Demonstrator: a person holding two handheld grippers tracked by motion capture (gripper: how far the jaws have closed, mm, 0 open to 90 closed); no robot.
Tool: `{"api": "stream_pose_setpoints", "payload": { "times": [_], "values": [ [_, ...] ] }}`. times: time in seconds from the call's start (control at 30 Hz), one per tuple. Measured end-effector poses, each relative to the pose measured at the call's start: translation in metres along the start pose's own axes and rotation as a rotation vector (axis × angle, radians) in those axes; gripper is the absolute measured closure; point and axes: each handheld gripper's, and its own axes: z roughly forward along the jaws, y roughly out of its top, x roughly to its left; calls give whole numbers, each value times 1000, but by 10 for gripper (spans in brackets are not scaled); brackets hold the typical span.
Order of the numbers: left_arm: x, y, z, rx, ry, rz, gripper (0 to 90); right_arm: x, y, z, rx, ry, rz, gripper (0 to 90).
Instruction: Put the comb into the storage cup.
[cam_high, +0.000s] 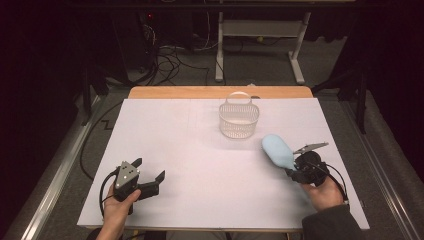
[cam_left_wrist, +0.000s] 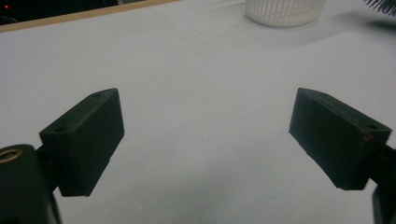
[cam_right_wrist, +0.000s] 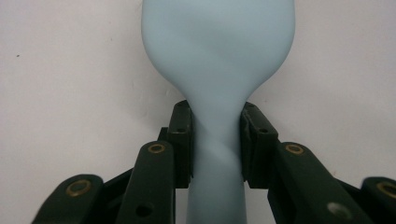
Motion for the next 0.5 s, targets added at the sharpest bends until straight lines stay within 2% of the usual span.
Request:
{"api": "stream_pose_setpoints", "payload": {
  "times": [0.2,0.27,0.5],
  "values": [
    [-2,3,4,5,-8,3,151,2,-2,-6,-27,8,-12,708],
    [-2,3,5,11,-24,-14,152,3,-3,-7,-35,10,-13,708],
    [-5,5,7,2,-29,-7,153,8,-5,-10,-61,25,-17,708]
  ]
}}
